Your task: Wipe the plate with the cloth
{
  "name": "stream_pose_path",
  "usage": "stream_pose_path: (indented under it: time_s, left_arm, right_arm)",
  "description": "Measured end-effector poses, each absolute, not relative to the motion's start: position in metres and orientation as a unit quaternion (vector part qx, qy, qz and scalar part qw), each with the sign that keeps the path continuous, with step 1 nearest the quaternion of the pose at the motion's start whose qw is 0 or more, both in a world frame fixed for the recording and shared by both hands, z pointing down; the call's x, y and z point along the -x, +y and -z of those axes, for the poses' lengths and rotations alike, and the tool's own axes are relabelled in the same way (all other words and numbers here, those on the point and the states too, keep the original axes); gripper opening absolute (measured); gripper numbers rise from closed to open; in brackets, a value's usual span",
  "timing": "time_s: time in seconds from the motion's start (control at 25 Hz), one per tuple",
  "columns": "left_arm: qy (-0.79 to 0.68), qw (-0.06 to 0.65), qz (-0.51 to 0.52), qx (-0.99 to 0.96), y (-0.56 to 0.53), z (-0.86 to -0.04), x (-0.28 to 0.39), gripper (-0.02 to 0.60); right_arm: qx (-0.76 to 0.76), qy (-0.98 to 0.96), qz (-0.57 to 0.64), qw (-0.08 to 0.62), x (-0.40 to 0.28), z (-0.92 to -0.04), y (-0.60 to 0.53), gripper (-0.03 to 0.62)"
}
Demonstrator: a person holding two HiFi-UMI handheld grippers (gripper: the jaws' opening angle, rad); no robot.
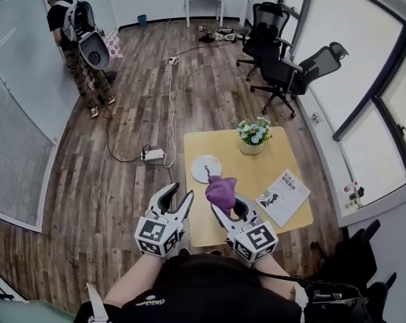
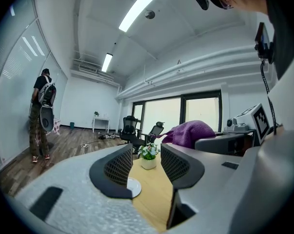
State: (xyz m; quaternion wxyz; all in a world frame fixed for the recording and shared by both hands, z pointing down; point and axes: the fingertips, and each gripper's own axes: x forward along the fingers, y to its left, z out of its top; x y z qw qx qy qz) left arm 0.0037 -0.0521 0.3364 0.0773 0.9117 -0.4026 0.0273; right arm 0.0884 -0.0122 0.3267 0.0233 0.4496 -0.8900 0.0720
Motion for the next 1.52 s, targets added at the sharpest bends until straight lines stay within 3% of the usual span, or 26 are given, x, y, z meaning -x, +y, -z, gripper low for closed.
stream_pose_path:
  time_s: [0.56,1.16,1.52]
  left_arm:
    - [-0.404,0.122,-0.044,-0.905,-0.076,-0.368,0.021,0.172]
    - [-0.385,0.218,-0.122,-0.888,-0.096,-0.496,0.019,0.156]
    - [-0.383,0.235,-0.128,-0.884,-0.112,-0.52,0.013,0.156]
  right_arm:
    - [-0.434,-0.893,-0.104,0.062,-0.061,-0.351,-0.05,0.161]
    - [-0.399,-0.885,-0.191,0.148,-0.051,-0.475,-0.081,0.161]
    - [-0.372,-0.888,-0.198,0.183,-0.042,-0.515,-0.1,0.161]
